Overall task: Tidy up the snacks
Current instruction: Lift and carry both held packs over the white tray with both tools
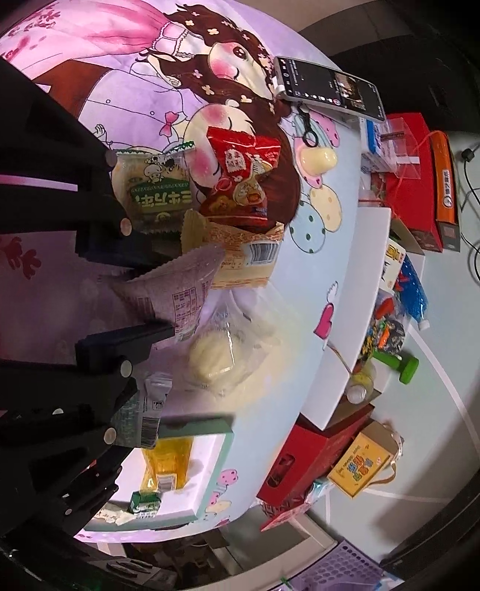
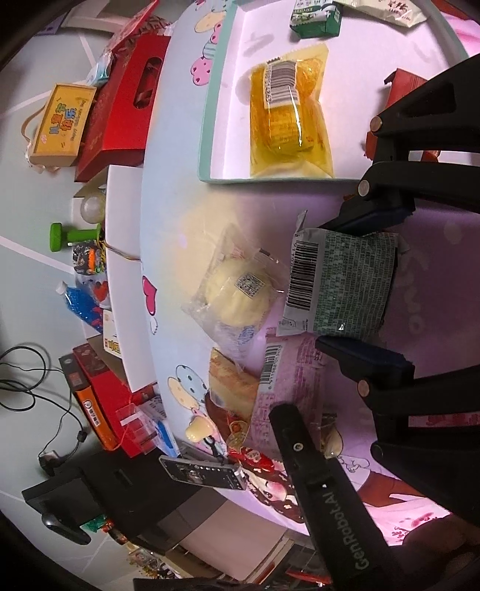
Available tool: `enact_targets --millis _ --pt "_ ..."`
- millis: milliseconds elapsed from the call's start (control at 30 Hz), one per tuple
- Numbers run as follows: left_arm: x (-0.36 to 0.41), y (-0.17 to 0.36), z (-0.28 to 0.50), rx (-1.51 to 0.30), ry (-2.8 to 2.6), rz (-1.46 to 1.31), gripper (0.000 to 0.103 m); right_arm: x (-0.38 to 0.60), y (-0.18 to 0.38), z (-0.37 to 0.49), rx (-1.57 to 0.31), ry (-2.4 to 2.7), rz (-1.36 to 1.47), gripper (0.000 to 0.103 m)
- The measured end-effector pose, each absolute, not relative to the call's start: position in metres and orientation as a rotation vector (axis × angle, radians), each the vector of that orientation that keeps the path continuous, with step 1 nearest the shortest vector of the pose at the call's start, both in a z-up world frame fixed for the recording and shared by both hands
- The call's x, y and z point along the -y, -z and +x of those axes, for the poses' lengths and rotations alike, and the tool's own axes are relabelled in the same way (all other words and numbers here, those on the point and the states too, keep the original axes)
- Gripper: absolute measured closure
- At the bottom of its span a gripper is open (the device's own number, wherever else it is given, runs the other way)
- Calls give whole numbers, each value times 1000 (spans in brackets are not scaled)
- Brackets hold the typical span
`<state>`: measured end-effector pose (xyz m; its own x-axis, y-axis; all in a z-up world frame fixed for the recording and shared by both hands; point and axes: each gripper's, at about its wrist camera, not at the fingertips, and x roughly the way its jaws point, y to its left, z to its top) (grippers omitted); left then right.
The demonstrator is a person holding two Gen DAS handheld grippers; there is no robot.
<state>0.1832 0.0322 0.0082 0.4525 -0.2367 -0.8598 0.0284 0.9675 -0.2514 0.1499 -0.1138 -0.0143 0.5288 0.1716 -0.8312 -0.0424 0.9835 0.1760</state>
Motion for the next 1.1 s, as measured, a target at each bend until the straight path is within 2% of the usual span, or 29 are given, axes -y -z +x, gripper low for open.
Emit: enact_targets --millis 700,1100 --pt "-10 -55 167 -960 257 -213 73 146 -19 138 -917 -87 208 48" --pt "46 -73 156 -905 386 -151 73 237 -43 121 -840 104 326 48"
